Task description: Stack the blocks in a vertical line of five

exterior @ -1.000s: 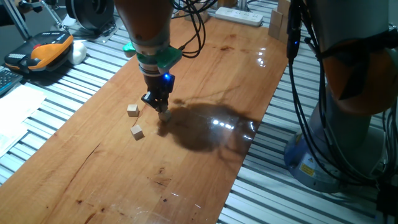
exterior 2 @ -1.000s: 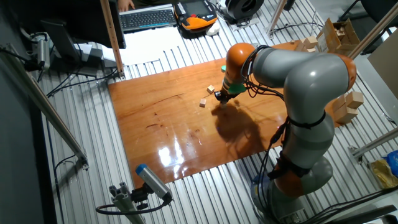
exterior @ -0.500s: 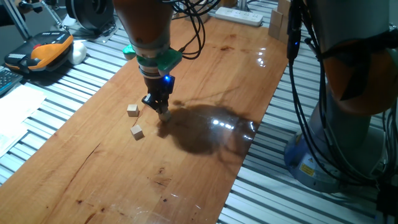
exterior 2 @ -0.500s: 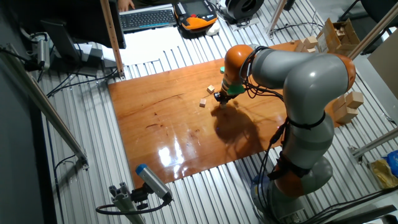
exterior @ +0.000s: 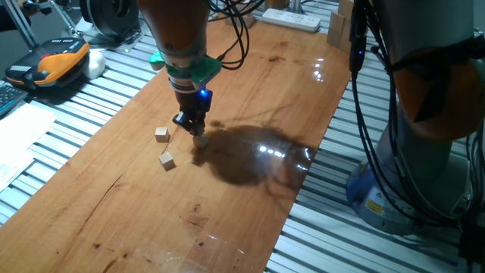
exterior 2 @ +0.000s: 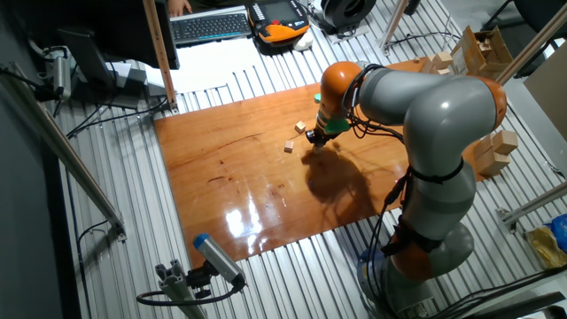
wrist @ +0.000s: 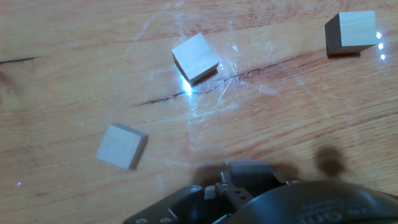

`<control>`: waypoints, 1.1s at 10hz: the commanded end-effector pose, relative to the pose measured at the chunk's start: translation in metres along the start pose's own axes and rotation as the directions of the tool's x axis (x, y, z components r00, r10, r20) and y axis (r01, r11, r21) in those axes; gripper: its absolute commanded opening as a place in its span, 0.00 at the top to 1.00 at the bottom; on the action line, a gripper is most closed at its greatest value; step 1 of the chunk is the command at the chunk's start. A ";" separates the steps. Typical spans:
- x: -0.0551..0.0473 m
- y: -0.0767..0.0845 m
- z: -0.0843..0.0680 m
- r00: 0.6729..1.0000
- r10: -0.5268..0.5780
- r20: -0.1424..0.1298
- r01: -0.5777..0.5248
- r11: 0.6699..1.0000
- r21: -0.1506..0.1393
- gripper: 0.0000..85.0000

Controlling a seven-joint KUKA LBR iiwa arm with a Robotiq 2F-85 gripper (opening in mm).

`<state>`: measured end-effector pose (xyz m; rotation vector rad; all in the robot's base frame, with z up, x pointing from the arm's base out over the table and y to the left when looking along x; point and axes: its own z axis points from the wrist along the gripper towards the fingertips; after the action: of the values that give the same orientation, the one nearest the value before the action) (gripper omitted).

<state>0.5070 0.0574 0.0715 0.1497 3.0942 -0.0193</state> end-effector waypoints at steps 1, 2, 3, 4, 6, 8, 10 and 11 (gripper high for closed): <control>0.000 -0.001 0.001 1.000 -0.002 0.000 0.002 1.000 0.000 1.00; 0.000 -0.001 0.001 1.000 -0.003 0.002 0.003 1.000 0.002 1.00; 0.001 -0.001 0.002 1.000 -0.006 0.003 0.006 1.000 0.003 1.00; 0.001 -0.001 0.003 1.000 -0.006 0.007 0.006 1.000 0.005 1.00; 0.002 -0.001 0.003 1.000 -0.006 0.007 0.006 1.000 0.005 1.00; 0.002 0.000 0.004 1.000 -0.003 0.009 0.003 1.000 0.003 1.00; 0.003 0.002 0.006 1.000 0.004 0.010 -0.004 1.000 -0.001 1.00; 0.003 0.001 0.006 1.000 0.004 0.010 -0.004 1.000 -0.001 1.00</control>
<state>0.5043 0.0591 0.0653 0.1556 3.0834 -0.0181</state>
